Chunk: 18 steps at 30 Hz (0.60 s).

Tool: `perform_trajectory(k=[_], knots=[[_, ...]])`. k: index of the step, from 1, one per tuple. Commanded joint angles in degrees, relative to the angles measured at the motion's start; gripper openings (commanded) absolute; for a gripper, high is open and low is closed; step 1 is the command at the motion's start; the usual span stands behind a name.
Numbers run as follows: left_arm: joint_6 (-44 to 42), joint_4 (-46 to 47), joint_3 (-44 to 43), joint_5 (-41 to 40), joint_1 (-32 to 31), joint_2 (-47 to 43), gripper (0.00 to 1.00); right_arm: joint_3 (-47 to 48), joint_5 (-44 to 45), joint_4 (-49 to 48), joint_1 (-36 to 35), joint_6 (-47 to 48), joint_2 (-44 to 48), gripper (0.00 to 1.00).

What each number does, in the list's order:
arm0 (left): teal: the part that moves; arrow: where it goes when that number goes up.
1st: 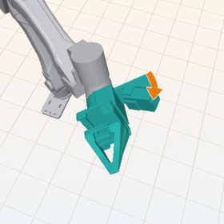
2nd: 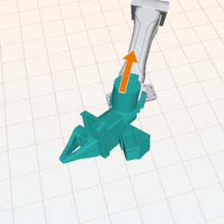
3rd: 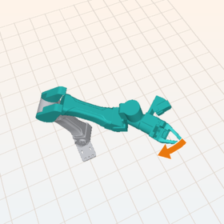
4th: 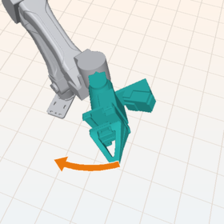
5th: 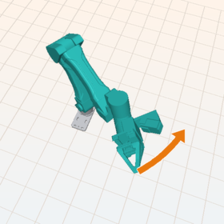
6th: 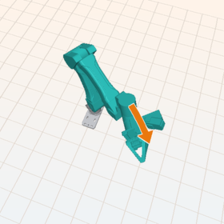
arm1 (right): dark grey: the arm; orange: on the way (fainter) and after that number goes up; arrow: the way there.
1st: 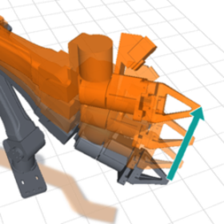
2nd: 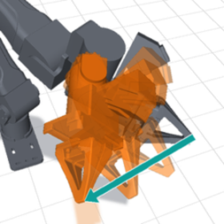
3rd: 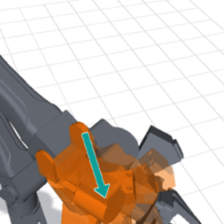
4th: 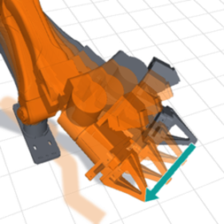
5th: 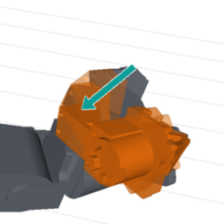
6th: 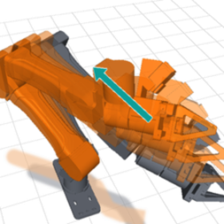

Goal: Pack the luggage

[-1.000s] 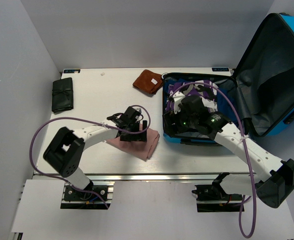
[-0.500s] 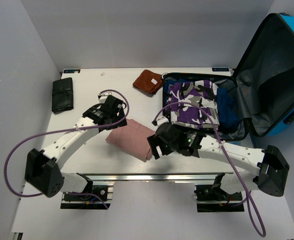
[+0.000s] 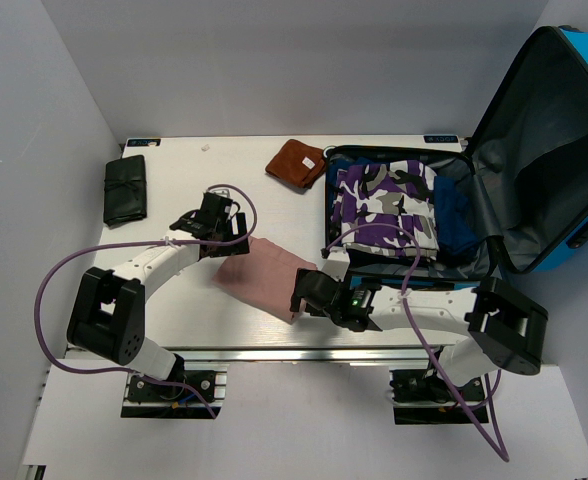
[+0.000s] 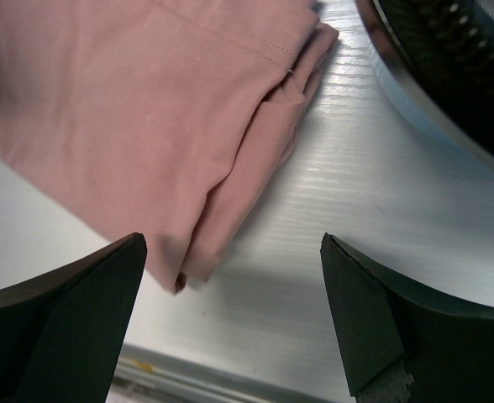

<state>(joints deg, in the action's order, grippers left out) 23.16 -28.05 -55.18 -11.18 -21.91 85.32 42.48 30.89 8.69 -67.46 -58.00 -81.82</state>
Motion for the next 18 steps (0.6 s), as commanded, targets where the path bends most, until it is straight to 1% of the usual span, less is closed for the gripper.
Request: perform_trajectory(k=[1,3,6,8,12,15,16,18], knots=[[-3.47,6.95,3.31,4.41,0.64,0.28,0.98,2.70,6.02,-3.41,-0.83,-9.40,-2.72,0.89],[-3.30,7.49,4.37,5.20,1.26,1.60,0.98,2.96,5.93,-2.10,-0.66,-13.08,-4.39,0.89],[-2.24,8.36,5.34,6.26,1.78,3.18,0.97,1.47,6.02,-4.02,-0.48,-14.33,-5.89,0.89],[-1.45,9.15,6.30,6.08,1.78,3.89,0.97,1.38,6.02,-5.95,-0.57,-14.08,-6.94,0.89],[-0.57,10.82,8.15,6.17,1.78,5.03,0.95,2.43,6.63,-6.84,-0.66,-12.32,-8.79,0.89],[0.13,12.32,8.95,6.87,1.78,6.52,0.90,2.87,6.11,-7.98,-0.57,-11.61,-10.64,0.89],[0.22,12.67,8.95,7.22,1.78,6.88,0.87,3.22,5.67,-7.98,-0.57,-11.53,-11.51,0.89],[0.31,12.76,8.69,8.53,1.78,8.45,0.83,3.66,4.97,-7.90,-0.48,-11.35,-12.39,0.84]])
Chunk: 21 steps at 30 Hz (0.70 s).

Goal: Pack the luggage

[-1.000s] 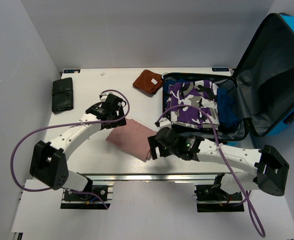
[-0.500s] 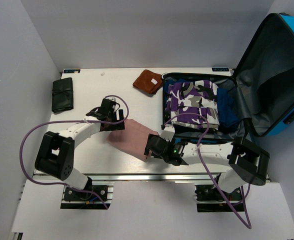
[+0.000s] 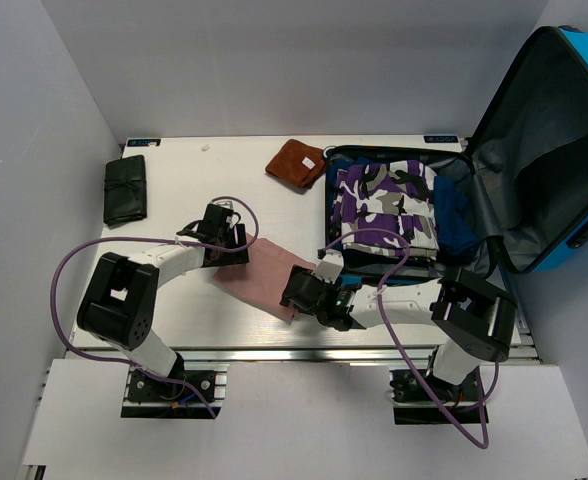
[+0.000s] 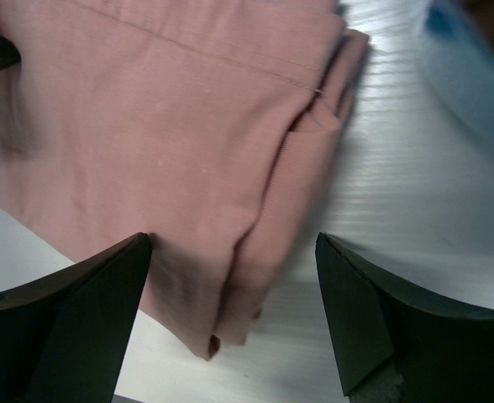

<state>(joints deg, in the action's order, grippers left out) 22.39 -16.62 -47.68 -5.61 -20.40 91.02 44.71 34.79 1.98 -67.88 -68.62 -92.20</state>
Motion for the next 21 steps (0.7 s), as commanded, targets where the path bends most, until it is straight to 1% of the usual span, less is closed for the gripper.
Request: perform_trajectory(k=[1,2,4,5,7,8,9,10,11,12,13,14,15,17,18,19,21], knots=[[1.16,1.76,1.01,3.40,0.28,3.10,0.77,1.61,1.07,-1.19,-0.06,-0.73,-2.62,0.83],[1.25,1.86,1.01,3.93,0.28,3.54,0.71,1.78,1.34,-1.10,0.02,-0.55,-2.80,0.72],[1.25,2.03,1.01,5.51,0.28,4.77,0.62,1.96,1.95,-0.92,0.20,-0.55,-3.24,0.63],[1.16,2.03,1.10,5.52,0.28,5.04,0.53,2.22,2.21,-0.84,0.11,-0.29,-3.33,0.51],[1.25,1.68,1.10,5.52,0.28,5.57,0.40,2.31,2.83,-1.27,0.38,1.46,-3.68,0.42],[1.16,1.51,1.27,7.26,0.28,5.66,0.27,2.66,2.40,-1.27,0.55,2.52,-4.03,0.34],[1.34,1.07,1.27,7.45,-0.25,5.48,0.19,2.75,2.04,2.90,1.07,4.96,-4.38,0.31],[1.25,0.89,1.62,7.54,-0.77,4.87,0.14,2.93,1.69,-3.23,0.99,5.77,-4.65,0.28],[1.25,0.80,1.80,7.19,-0.78,4.43,0.00,3.45,0.30,-3.56,1.17,6.39,-5.00,0.15],[1.51,0.71,1.98,7.36,-0.78,3.82,0.00,3.72,-0.59,-3.73,1.95,8.22,-5.53,0.02],[1.51,0.71,2.24,8.06,-0.78,2.59,0.00,4.15,-1.20,-3.47,2.05,8.85,-5.79,0.00],[1.51,0.89,2.50,9.37,-0.78,1.88,0.00,4.68,-2.69,-3.47,2.31,10.33,-5.79,0.00],[1.51,1.06,2.59,9.82,-0.78,0.92,0.00,5.82,-3.58,-3.99,2.57,15.39,-5.62,0.00],[1.51,1.24,2.33,11.74,-1.30,-2.50,0.00,7.75,-3.50,-2.69,2.66,19.56,-5.44,0.00],[1.17,1.42,2.16,11.93,-1.31,-3.56,0.00,10.29,-3.58,-2.07,2.57,21.93,-5.44,0.00],[1.34,1.24,1.63,11.93,-1.31,-4.62,0.00,11.44,-3.06,0.81,2.40,23.60,-5.36,0.00],[0.55,1.15,-0.74,12.20,-1.31,-7.78,0.00,11.81,-3.93,1.53,2.40,25.90,-4.57,0.00]])
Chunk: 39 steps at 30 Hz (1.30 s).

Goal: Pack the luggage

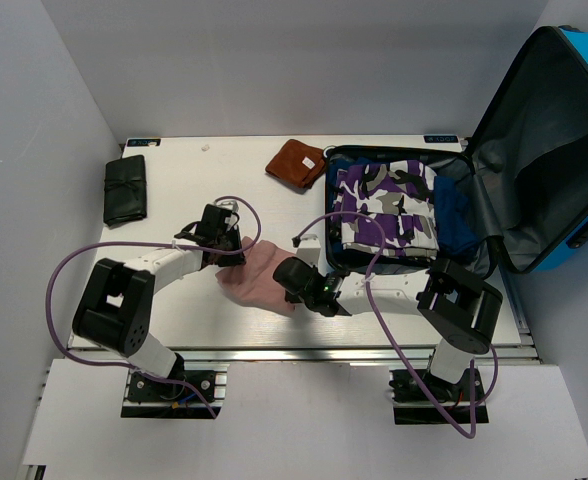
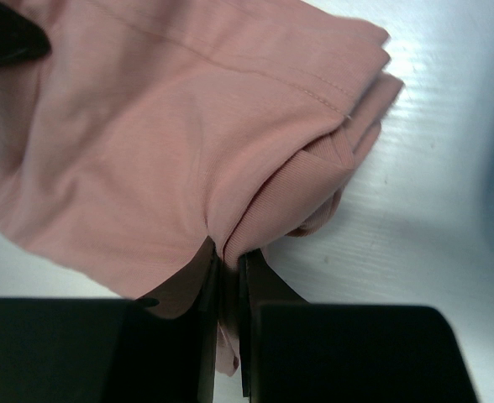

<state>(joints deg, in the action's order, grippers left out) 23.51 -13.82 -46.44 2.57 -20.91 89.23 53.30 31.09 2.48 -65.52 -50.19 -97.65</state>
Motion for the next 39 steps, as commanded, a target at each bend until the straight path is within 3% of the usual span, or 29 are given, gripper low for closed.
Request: perform_trajectory(k=[1,4,8,13,20,25,30,34,39], knots=[[-0.65,-1.91,-3.04,3.94,-0.80,-6.78,0.00,2.61,-0.94,0.95,0.04,8.00,1.40,0.00],[-1.88,-3.13,-6.99,4.38,-1.32,-9.33,0.00,0.49,-2.27,-0.81,0.04,9.67,4.91,0.00],[-2.24,-5.51,-12.62,4.46,-1.86,-11.97,0.00,2.42,3.95,1.46,0.12,17.82,10.71,0.00],[-0.31,-1.82,-15.87,9.20,-4.84,-15.67,0.00,6.29,12.75,5.68,1.26,27.16,17.92,0.00],[2.59,0.02,-21.33,10.00,-11.42,-14.00,0.00,7.61,17.51,5.69,9.70,41.48,25.56,0.00],[7.25,4.24,-25.35,7.72,-17.84,-7.09,0.00,9.01,9.62,7.09,22.52,52.71,27.42,0.00],[10.77,6.35,-32.74,-0.44,-26.97,3.13,0.00,12.87,5.74,8.68,33.93,63.19,23.21,0.00],[14.63,9.86,-38.54,-5.81,-31.47,9.90,0.00,15.33,-5.99,6.22,47.28,71.36,19.87,0.00],[16.39,7.59,-50.75,-9.94,-36.22,21.75,0.00,22.02,-13.07,6.92,54.08,82.52,14.86,0.00]])
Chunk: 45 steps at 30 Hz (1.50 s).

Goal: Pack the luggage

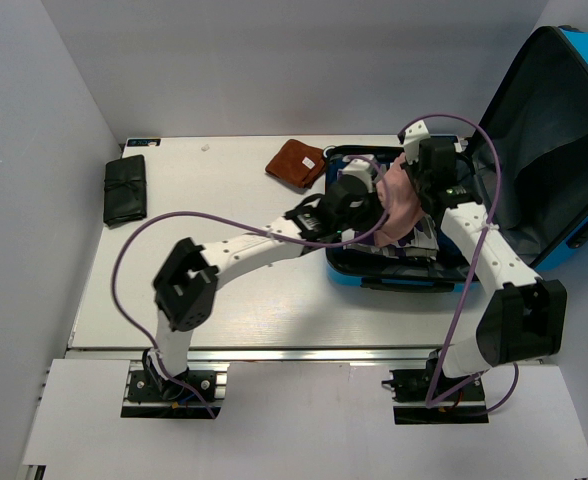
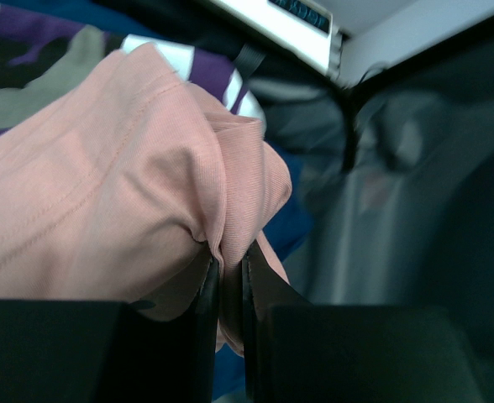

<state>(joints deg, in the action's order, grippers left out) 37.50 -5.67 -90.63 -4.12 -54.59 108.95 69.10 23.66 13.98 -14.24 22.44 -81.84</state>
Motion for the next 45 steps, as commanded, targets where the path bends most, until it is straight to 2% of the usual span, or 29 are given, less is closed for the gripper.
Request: perform_trajectory(k=[1,4,9,11,15,17,18,21,23,25,26,27,32,34,35,36,38,39,42,45], knots=[[2.58,-1.09,-11.71,-3.61,-3.93,6.85,0.00,7.53,-7.82,-4.57,4.64,11.04,-2.43,0.00],[4.68,-3.03,-21.04,-4.93,-5.79,15.03,0.00,8.94,-9.85,-5.36,8.52,14.73,-5.24,0.00],[10.48,-0.04,-32.48,-9.49,-8.69,25.42,0.00,11.84,-12.31,-5.28,13.53,19.57,-10.08,0.00],[13.37,0.48,-40.30,-10.81,-9.22,31.38,0.00,12.37,-13.02,-5.71,15.99,20.27,-11.75,0.00],[18.75,9.26,-42.26,-11.96,-10.45,36.15,0.00,15.17,-14.95,-6.77,17.67,22.38,-13.78,0.00],[18.58,11.03,-43.92,-13.88,-11.07,37.04,0.00,15.10,-15.92,-7.38,18.46,24.66,-14.40,0.00],[17.88,12.25,-43.15,-16.68,-11.76,36.61,0.00,14.23,-16.36,-11.30,18.72,25.63,-14.22,0.00],[16.82,15.33,-42.78,-16.45,-11.77,37.30,0.00,14.39,-17.24,-12.30,19.60,27.05,-15.80,0.00],[15.16,14.20,-42.61,-16.44,-11.77,37.04,0.14,14.92,-18.12,-12.48,19.78,28.01,-17.29,0.00],[12.97,13.85,-39.90,-14.96,-11.77,35.11,0.41,14.83,-16.63,-13.27,19.60,28.80,-19.39,0.00],[9.13,13.24,-38.93,-13.82,-11.77,34.24,0.85,14.57,-16.54,-15.10,19.60,30.11,-20.02,0.00],[7.78,12.19,-36.22,-12.77,-11.77,33.10,0.98,14.40,-15.41,-15.99,19.60,30.47,-20.72,0.00],[3.47,6.56,-20.93,-11.00,-11.77,18.17,0.98,15.36,-14.08,-16.53,19.69,31.44,-23.62,0.00],[3.46,2.11,-14.96,-11.26,-11.07,10.55,0.98,15.89,-13.82,-16.88,19.60,31.18,-24.94,0.14],[3.37,0.33,-13.54,-11.61,-10.46,8.06,0.98,16.15,-13.12,-17.23,19.51,31.09,-25.47,0.28],[3.63,-1.60,-12.30,-12.48,-10.45,5.43,0.98,17.11,-12.07,-16.97,19.43,30.83,-25.99,0.57],[2.85,-5.04,-8.17,-16.77,-10.45,-2.46,0.98,18.08,-12.06,-15.31,19.07,27.59,-26.18,0.73],[2.15,-6.18,-7.29,-17.67,-10.45,-5.03,0.98,18.96,-12.41,-14.34,18.99,26.62,-25.57,0.89],[-1.02,-14.42,-6.05,-23.02,-9.93,-12.43,0.98,20.28,-10.14,-9.95,18.02,22.93,-21.98,0.89],[1.52,-30.57,-4.13,-31.55,-9.23,-18.32,0.98,22.12,-8.37,-1.17,17.06,15.38,-18.28,0.89]])
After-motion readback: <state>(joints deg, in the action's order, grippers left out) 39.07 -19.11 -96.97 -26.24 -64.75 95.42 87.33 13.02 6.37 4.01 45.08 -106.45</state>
